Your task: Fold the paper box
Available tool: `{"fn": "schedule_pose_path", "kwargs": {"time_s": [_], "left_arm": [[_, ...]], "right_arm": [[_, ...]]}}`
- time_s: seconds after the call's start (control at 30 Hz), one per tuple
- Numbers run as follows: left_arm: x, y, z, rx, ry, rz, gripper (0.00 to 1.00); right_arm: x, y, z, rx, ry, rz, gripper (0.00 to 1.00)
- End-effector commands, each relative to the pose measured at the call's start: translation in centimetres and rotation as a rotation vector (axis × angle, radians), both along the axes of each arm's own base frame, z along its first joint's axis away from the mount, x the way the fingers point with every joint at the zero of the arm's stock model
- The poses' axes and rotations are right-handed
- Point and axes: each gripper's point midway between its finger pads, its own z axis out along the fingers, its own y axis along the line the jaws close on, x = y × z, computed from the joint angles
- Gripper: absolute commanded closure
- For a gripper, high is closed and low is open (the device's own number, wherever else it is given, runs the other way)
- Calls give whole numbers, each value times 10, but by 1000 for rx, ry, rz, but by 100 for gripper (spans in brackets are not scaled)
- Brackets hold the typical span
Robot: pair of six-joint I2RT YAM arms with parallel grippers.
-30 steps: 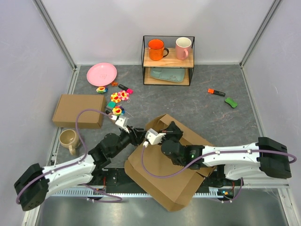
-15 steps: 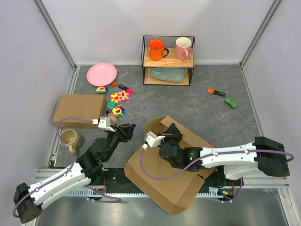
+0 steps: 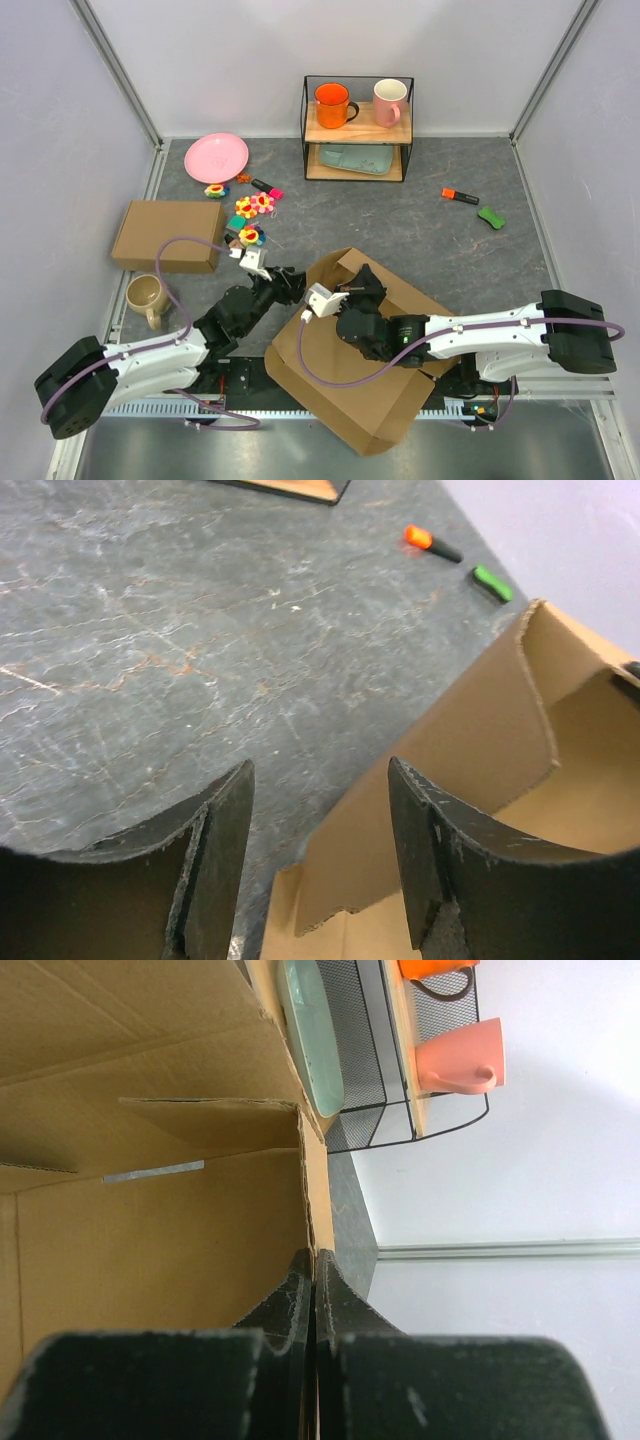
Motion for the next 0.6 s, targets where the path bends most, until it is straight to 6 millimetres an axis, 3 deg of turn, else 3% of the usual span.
{"fn": "schedule_pose_path", "kwargs": {"time_s": [0.0, 0.17, 0.23, 0.37, 0.57], "left_arm": [[-10, -8, 42, -148, -158, -82, 36], [-19, -28, 50, -180, -180, -188, 36], [-27, -37, 42, -180, -158, -251, 36], [-42, -42, 37, -221, -160, -308, 35], [-47, -52, 41, -204, -203, -364, 32]], "right_arm": [[-17, 11, -50, -49, 148, 113, 100], [-16, 11, -52, -43, 152, 112, 100], [-17, 11, -54, -41, 156, 115, 100], [-17, 13, -53, -35, 161, 118, 100], [-19, 21, -49, 2, 174, 140, 100]]}}
